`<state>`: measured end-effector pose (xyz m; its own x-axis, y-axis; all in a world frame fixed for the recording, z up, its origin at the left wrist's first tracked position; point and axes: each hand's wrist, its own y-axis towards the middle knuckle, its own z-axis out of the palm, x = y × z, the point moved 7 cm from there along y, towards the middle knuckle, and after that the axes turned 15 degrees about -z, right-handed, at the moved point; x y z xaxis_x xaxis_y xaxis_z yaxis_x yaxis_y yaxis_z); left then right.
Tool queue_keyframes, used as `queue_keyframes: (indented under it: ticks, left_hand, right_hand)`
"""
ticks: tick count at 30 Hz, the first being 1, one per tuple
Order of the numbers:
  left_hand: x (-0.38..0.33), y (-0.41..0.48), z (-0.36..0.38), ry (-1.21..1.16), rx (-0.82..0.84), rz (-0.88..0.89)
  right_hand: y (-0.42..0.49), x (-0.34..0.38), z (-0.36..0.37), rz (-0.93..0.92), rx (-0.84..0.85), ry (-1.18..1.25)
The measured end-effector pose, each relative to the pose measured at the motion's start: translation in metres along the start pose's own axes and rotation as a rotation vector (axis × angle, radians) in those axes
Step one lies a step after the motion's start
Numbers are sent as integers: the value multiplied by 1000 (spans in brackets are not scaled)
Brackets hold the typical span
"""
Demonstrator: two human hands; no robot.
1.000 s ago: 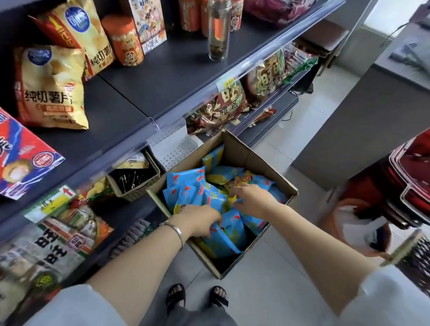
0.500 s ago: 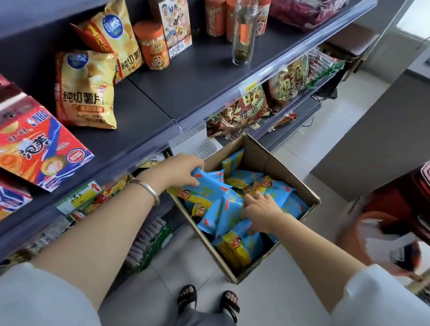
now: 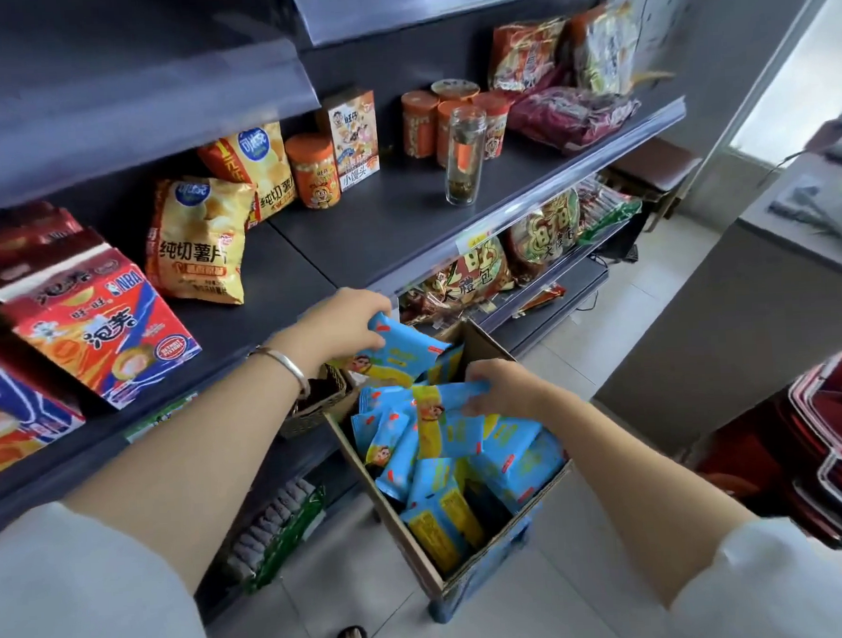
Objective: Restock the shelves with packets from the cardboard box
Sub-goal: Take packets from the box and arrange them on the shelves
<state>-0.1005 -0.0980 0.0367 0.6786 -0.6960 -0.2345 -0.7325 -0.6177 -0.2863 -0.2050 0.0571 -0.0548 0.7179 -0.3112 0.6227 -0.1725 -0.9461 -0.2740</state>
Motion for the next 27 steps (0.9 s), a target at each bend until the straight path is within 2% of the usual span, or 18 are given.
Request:
queue_keyframes:
  ticks: [6,10,12,15,18,21,27]
  left_hand:
    - [-12,-27,-106,-139,-263,12]
    - [1,-66,-187,-346,-521,26]
    - [18,-90,-224,-481,-653,18]
    - [57,-121,-269,-707,-784,38]
    - [108,-153,-304,-879,-886,38]
    - [162,-187,-329,-929,-999,7]
    - [301,-265,-348,-959,-1148,-105]
  right_hand:
    - [-6,55,-102,-161,-482,577]
    - [-7,122,-163,-308,-748,678]
    - [-5,165,-187,-410,-826,677]
    - [2,233,-213,-549,-871,637]
    - [12,308,-222,-699,-847,539]
    - [25,383,-215,-847,-823,350]
    - [85,526,-157,-1009,-712,105]
